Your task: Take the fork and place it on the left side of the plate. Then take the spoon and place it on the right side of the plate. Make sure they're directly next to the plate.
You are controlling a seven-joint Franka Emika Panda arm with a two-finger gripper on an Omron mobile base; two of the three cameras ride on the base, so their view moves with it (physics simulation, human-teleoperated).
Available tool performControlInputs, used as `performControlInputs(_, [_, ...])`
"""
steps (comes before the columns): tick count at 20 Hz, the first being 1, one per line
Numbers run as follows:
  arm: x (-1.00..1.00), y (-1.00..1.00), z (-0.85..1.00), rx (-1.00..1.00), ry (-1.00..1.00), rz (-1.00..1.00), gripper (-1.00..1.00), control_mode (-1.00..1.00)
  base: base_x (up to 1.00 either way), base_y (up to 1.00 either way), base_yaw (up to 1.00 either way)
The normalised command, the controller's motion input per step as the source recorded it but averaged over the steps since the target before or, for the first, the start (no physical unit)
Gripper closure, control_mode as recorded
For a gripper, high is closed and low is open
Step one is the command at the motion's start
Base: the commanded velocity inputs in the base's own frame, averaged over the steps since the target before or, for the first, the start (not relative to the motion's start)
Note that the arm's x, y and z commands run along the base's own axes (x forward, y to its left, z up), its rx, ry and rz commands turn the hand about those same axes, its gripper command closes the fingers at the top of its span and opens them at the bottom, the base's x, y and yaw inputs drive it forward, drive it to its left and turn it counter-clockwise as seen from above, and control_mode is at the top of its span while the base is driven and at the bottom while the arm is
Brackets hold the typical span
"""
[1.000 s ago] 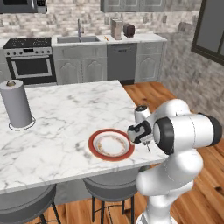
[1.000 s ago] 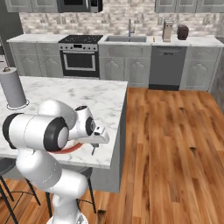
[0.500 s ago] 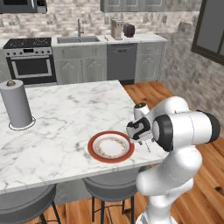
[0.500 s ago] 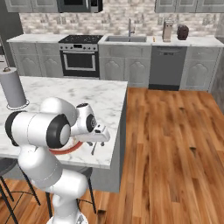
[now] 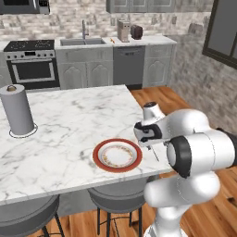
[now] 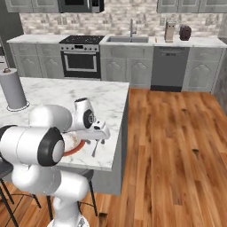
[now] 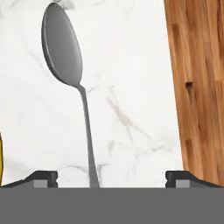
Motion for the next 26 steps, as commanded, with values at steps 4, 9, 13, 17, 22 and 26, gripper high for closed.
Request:
performControlInputs(4, [-0.26, 0.00, 0.68, 0.00, 0.00, 0.00, -1.00, -1.00, 0.00, 0.00, 0.00])
performControlInputs(9, [-0.27, 0.00, 0.75, 0.00, 0.00, 0.00, -1.00, -1.00, 0.00, 0.00, 0.00])
performControlInputs(13, [-0.33, -0.03, 0.74, 0.00, 0.00, 0.00, -1.00, -1.00, 0.00, 0.00, 0.00])
performControlInputs(17, [-0.36, -0.19, 0.64, 0.00, 0.00, 0.00, -1.00, -1.00, 0.00, 0.00, 0.00])
performControlInputs(22, [-0.40, -0.31, 0.64, 0.00, 0.02, 0.00, -1.00, -1.00, 0.00, 0.00, 0.00])
performControlInputs(26, [-0.44, -0.36, 0.46, 0.00, 0.03, 0.00, -1.00, -1.00, 0.00, 0.00, 0.00])
